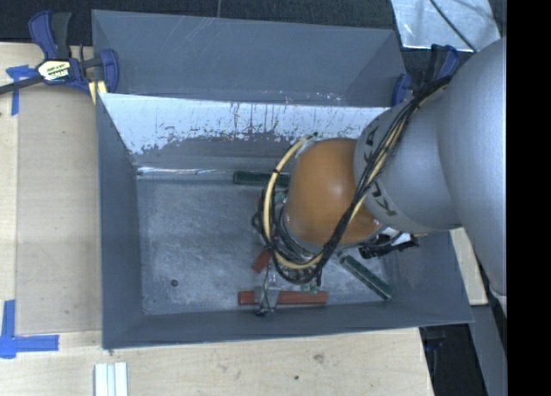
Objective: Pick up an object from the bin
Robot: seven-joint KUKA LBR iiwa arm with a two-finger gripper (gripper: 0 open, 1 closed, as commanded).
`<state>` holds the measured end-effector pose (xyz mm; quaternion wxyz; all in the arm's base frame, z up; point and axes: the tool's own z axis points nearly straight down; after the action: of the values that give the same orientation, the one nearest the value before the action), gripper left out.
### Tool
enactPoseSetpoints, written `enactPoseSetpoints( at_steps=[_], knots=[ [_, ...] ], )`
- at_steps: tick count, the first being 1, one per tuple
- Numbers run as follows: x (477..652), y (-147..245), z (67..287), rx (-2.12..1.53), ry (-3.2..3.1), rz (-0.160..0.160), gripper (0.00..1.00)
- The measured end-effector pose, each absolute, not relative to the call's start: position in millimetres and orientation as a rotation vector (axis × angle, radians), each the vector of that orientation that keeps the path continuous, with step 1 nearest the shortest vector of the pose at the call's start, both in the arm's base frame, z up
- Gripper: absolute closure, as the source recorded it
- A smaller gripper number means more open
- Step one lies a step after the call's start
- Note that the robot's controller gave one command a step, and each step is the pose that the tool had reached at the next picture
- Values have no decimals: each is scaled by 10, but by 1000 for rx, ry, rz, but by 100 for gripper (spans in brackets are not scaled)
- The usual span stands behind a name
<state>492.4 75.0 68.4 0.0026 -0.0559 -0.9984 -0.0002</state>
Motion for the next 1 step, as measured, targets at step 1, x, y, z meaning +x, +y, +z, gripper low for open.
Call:
enactPoseSetpoints(
  at_steps=[1],
  knots=[
    [5222, 1013, 716, -347, -3125, -1, 0]
  ],
)
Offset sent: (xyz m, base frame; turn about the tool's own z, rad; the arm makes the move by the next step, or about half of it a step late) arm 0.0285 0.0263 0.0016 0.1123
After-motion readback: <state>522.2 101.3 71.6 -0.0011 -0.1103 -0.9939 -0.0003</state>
